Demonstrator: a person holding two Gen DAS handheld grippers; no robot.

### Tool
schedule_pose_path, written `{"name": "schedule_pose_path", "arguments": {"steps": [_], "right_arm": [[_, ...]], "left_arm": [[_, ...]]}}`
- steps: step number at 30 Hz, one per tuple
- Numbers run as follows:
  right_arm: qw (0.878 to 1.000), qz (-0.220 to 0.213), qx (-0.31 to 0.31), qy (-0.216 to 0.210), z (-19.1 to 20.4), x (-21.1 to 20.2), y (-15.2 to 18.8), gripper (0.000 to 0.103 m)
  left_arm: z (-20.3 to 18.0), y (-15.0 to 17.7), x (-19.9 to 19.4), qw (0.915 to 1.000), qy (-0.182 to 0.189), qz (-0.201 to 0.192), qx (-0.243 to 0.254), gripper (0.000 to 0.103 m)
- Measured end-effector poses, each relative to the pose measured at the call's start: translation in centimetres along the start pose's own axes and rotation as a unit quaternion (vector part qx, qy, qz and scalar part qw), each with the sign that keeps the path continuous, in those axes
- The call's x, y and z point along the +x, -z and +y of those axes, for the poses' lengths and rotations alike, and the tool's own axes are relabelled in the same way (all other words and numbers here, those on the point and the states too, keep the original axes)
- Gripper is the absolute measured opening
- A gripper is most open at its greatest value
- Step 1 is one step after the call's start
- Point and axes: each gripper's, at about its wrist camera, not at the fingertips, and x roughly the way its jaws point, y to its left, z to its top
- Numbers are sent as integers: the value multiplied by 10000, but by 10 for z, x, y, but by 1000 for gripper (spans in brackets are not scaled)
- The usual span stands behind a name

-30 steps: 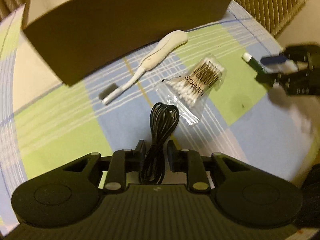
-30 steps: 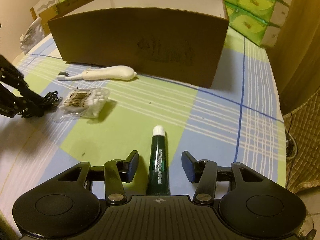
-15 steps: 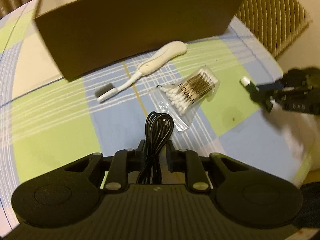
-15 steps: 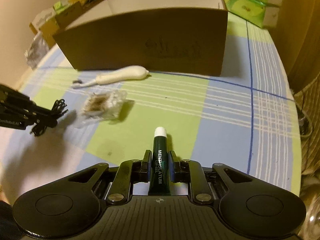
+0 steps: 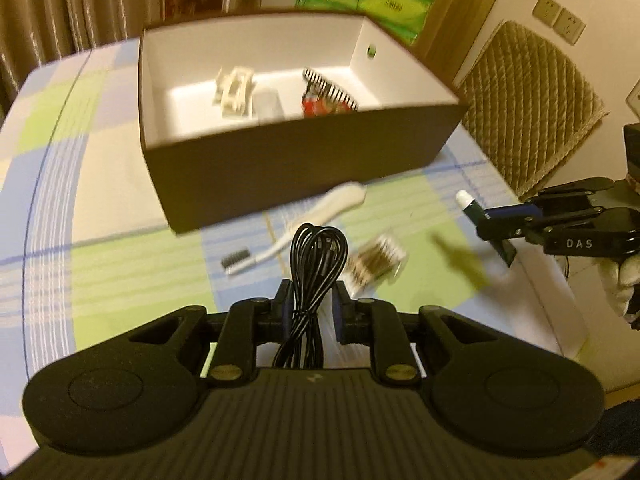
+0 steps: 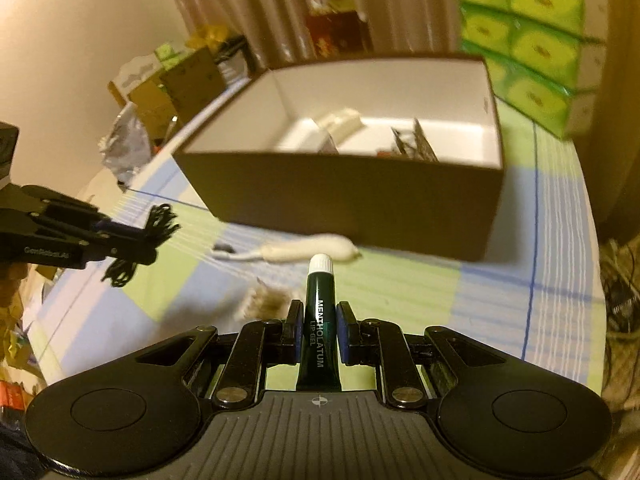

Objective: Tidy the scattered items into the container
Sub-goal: 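Lift the lip gel tube and cable and carry both over the brown box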

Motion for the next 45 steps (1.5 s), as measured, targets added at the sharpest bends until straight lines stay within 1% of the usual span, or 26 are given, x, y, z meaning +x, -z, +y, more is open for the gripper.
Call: {"name": "schedule_pose_path", "arguments": {"steps": [6, 9, 15, 20, 26, 32, 35, 40, 45], "right_arm": [[9993, -292, -207, -86, 5, -7, -32, 14], [9984, -471, -288, -122, 6, -9, -53, 14], [9973, -640, -342, -82, 2, 1, -100, 14], [9976, -661, -207, -42, -8, 25, -141, 14], [9987, -510, 2, 38, -20, 63, -176, 14], [9995, -139, 241, 146, -35, 105, -184, 14], [9991, 64, 378, 171, -44, 124, -185, 14], [9984, 303, 411, 244, -53, 147, -191, 14], [9976, 466, 423, 286, -57, 166, -195, 14]], "left_arm": [[-6, -25, -10, 9994, 173, -271, 127, 16], [-8, -43, -16, 9985, 163, -447, 251, 16], [2, -85, -20, 9964, -31, -751, 397, 16], [15, -124, -9, 9958, -194, -796, 396, 16], [38, -164, 18, 9972, -301, -659, 182, 16], [59, -186, 55, 9986, -352, -391, -102, 16], [68, -191, 74, 9985, -408, -261, -244, 16], [83, -193, 103, 9973, -566, -40, -465, 16], [90, -193, 124, 9957, -770, 140, -498, 16]]}}
